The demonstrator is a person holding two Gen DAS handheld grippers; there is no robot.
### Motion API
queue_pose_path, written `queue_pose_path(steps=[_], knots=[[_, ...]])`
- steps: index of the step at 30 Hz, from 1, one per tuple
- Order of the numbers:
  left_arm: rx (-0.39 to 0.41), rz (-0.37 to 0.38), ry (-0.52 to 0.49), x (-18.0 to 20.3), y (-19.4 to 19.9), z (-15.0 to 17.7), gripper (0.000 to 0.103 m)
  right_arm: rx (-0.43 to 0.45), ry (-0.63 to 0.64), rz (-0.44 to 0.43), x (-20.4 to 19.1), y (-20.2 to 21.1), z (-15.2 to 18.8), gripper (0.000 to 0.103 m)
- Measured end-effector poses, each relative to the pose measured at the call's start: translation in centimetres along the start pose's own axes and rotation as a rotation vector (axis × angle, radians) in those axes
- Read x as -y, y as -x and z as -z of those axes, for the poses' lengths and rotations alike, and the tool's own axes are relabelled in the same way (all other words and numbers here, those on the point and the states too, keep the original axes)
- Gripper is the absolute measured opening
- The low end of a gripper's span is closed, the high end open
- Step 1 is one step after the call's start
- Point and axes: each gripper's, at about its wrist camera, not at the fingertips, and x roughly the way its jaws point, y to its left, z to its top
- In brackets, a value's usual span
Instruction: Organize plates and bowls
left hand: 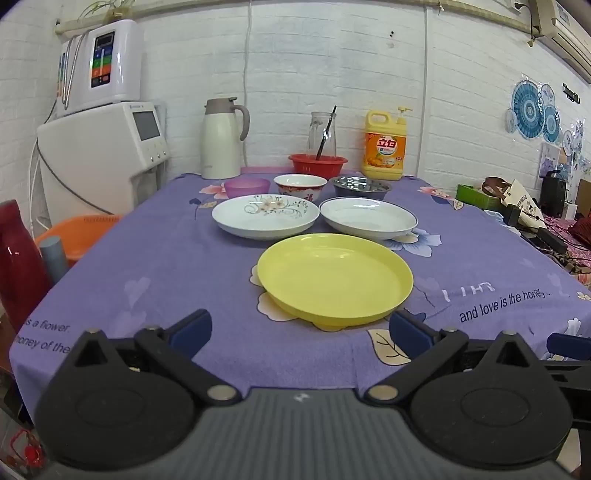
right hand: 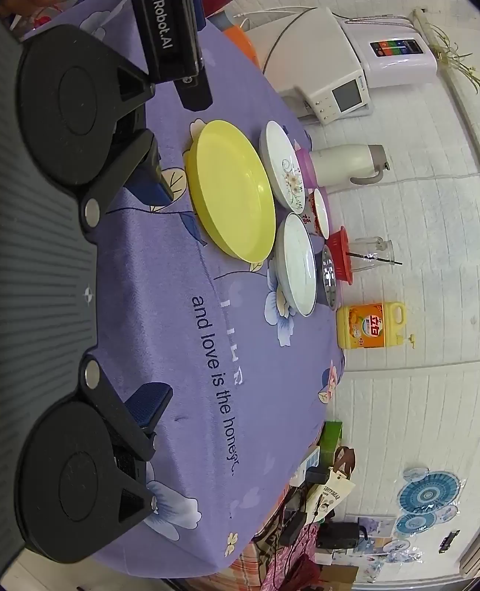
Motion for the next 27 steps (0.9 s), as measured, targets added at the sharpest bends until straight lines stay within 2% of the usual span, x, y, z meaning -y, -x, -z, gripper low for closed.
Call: queue_pose_path(steps=[8,27], knots=[[0.001,0.002,0.006,0.03,-0.08,0.01,0.102,0.017,0.010,0.003,-0.22,0.65,-0.16,0.103],[-0.009,0.020,0.029,-0.56,-0.38,0.28,0.102,-0.002,-0.014,0.004,0.41,-0.16,0.02,0.103]])
